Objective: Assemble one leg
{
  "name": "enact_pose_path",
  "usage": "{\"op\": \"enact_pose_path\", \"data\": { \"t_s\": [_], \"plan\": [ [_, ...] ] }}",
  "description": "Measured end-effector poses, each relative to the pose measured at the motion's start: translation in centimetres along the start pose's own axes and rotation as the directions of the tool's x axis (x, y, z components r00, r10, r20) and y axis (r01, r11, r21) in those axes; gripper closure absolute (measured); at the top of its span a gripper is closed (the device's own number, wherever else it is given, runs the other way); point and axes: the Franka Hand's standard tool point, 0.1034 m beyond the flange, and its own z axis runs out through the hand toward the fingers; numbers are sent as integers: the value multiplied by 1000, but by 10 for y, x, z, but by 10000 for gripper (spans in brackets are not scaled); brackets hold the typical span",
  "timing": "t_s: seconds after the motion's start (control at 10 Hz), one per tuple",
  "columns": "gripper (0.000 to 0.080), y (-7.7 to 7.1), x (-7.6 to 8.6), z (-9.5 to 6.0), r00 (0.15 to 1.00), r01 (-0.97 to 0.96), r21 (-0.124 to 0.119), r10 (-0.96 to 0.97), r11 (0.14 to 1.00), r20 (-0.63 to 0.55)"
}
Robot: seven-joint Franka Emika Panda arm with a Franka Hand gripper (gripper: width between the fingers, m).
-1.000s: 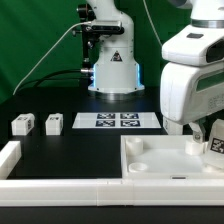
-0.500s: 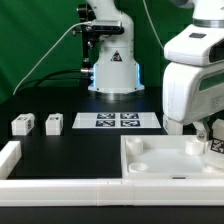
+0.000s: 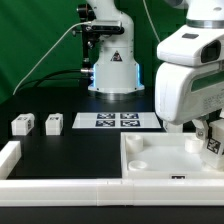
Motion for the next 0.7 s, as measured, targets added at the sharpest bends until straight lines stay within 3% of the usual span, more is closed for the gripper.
{"op": "enact_pose_path", "data": {
  "t_s": [0.3,0.6,0.7],
  "plan": [
    [498,1,-1,0,999,-50,0,50,999,0],
    [500,1,-1,1,940,-341,5,341,940,0],
    [500,0,-1,1,880,-474,11,474,880,-1]
  ]
}}
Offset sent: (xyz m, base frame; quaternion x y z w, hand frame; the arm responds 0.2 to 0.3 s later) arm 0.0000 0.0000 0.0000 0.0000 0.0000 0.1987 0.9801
